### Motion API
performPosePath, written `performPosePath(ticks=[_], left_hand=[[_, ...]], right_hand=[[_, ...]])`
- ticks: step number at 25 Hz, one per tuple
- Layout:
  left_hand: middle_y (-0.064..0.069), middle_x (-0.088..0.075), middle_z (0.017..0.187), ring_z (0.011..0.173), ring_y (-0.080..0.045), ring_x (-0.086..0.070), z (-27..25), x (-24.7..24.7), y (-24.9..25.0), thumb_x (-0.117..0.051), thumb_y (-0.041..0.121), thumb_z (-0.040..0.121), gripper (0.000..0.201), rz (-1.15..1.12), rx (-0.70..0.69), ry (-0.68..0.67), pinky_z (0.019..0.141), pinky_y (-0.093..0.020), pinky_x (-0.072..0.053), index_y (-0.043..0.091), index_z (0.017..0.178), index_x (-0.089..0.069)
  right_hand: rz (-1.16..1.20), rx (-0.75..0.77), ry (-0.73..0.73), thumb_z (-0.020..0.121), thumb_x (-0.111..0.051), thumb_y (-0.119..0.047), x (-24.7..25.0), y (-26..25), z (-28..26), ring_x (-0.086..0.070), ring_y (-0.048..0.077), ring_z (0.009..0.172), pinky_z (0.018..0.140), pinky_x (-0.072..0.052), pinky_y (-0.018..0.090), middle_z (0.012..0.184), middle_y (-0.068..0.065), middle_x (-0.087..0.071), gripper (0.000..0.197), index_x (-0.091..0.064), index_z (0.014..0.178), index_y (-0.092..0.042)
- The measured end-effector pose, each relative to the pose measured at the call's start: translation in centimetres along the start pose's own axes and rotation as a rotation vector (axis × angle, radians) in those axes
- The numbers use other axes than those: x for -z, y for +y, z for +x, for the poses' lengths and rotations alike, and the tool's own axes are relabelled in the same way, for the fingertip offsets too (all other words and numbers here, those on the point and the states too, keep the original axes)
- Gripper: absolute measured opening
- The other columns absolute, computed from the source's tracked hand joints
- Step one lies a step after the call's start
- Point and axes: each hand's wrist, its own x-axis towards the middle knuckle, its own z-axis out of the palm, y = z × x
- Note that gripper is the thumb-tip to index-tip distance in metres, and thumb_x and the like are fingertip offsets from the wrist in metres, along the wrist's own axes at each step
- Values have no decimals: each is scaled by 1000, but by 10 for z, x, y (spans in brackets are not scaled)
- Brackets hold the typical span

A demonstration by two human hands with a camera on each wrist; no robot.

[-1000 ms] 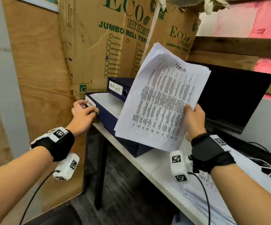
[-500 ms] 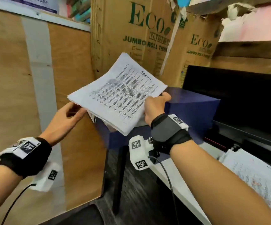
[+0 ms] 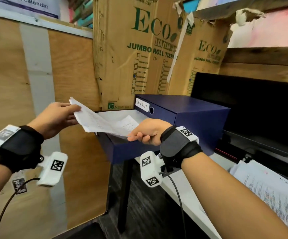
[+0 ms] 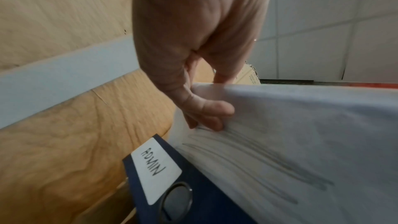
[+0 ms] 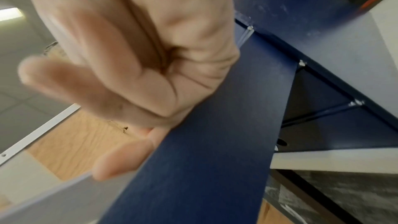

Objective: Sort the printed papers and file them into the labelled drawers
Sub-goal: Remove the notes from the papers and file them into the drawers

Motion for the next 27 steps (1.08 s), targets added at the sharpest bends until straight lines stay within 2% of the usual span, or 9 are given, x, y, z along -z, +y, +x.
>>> performPosePath(ticks=[4,9,12,14,16,19,21,24,27], left_hand=[[-17,-66,83,57,-10,-70,12,-19,11,-54,9,96,17,-29,29,27,52,-16,-54,-6,90,-59],[-30,-60,108,76,-25,-73,22,-49,14,-55,5,95,42,-126,108,-65,63,-24,-59,-15,129,-40],[-31,-60,116,85,-24,-69,22,-68,8,-58,1,92,45,94,88,-132,70,-24,-59,-12,133,-42],[-23,-67,112,81,-18,-66,20,-77,4,-63,9,91,25,508,-42,-154,72,-20,-56,-4,112,-65],[-11,-69,114,96,-19,-65,25,-84,-1,-68,19,87,27,832,-152,-193,85,-25,-50,5,110,-70],[-2,-64,121,118,-21,-57,36,-97,-8,-65,30,89,36,1155,-168,-273,98,-27,-41,10,119,-66],[-2,-63,110,116,-25,-57,43,-104,-14,-58,35,91,29,1330,-120,-364,97,-32,-42,13,108,-66],[-7,-67,111,106,-26,-60,43,-104,-16,-52,41,93,38,1389,-77,-400,94,-36,-46,8,106,-67],[-10,-61,129,119,-28,-54,38,-96,-14,-53,35,95,40,1201,-160,-200,99,-33,-42,7,122,-63]], right_hand=[[169,-11,51,98,-37,4,8,3,3,-38,3,26,26,-25,10,49,4,-58,14,-47,92,-3],[432,44,300,97,-33,10,37,18,-3,-51,6,29,28,-34,11,67,12,-60,18,-47,104,2],[451,137,378,99,-37,9,36,19,-5,-69,20,61,36,-48,19,96,23,-66,26,-44,123,11],[341,176,398,102,-40,-2,35,20,-6,-61,12,50,36,-46,19,103,25,-66,29,-43,127,11],[74,191,413,104,-40,-19,38,21,-10,-46,3,31,38,-35,19,96,23,-69,35,-47,124,8],[-176,264,415,103,-41,-31,45,26,-14,-33,7,37,36,-29,16,65,4,-61,44,-53,123,6],[-221,312,394,102,-42,-33,49,30,-17,-32,9,41,36,-30,16,60,1,-57,40,-58,117,1],[-286,408,449,100,-44,-32,54,36,-17,-48,12,48,44,-44,22,68,2,-63,29,-61,108,-10],[-563,580,751,97,-44,-28,55,41,-15,-61,21,86,74,-53,36,95,1,-67,22,-63,105,-21]])
